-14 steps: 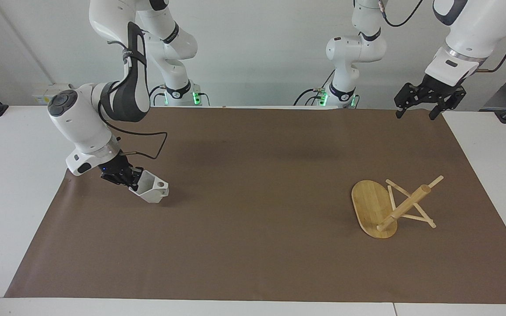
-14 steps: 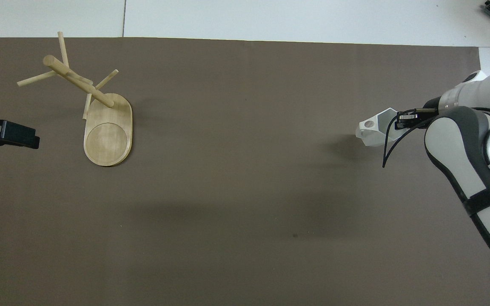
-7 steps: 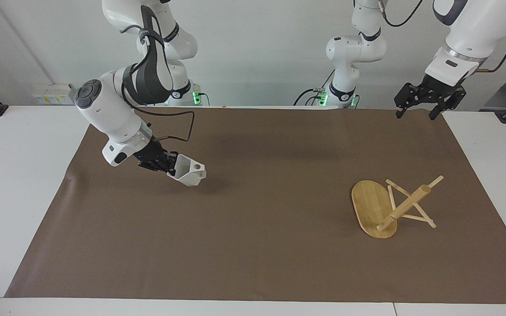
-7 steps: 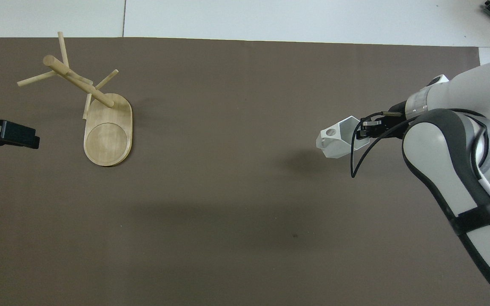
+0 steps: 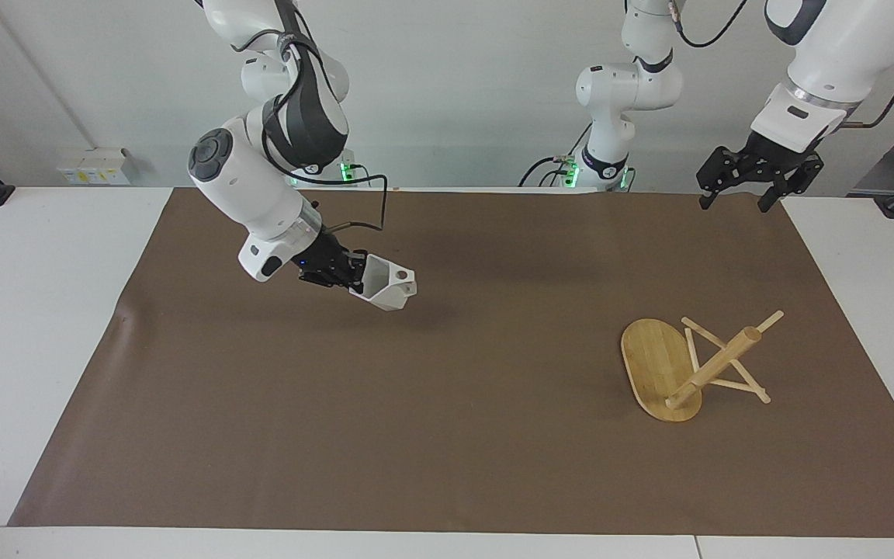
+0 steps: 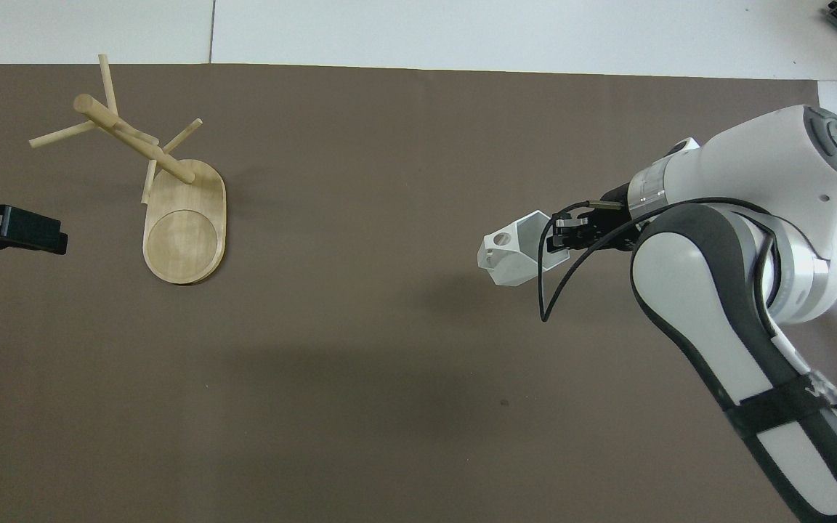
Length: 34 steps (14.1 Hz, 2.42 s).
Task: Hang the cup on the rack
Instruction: 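Lift the white cup with the right gripper toward the mug tree, then carry the cup with the right gripper while the left gripper opens nearby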
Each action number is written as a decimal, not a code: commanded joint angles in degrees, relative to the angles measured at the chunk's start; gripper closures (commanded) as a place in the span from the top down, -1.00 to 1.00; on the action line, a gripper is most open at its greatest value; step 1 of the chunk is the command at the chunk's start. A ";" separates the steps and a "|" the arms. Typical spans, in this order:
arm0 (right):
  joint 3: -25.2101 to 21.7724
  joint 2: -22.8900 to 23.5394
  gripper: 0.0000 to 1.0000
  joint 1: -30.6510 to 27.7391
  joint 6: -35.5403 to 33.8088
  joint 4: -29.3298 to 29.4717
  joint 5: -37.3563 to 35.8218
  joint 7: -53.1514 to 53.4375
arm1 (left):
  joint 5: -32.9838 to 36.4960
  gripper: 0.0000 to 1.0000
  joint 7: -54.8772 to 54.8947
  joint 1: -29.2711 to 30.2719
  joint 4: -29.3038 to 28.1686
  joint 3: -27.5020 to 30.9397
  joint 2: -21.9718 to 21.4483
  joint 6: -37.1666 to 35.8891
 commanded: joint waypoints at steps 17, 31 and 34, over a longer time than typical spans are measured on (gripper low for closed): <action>1.33 -5.81 -1.00 -0.44 0.56 8.75 20.58 0.49 | -4.11 1.00 -27.88 -4.43 -16.76 -1.61 -9.81 0.04; 12.22 -3.80 -1.00 1.59 21.11 5.32 20.50 9.81 | -50.93 1.00 -78.89 1.54 -23.80 -1.35 -7.36 14.02; 15.03 -1.69 -1.00 2.29 27.08 5.32 20.50 10.16 | -56.83 1.00 -79.25 2.60 -22.92 -1.52 -3.50 16.84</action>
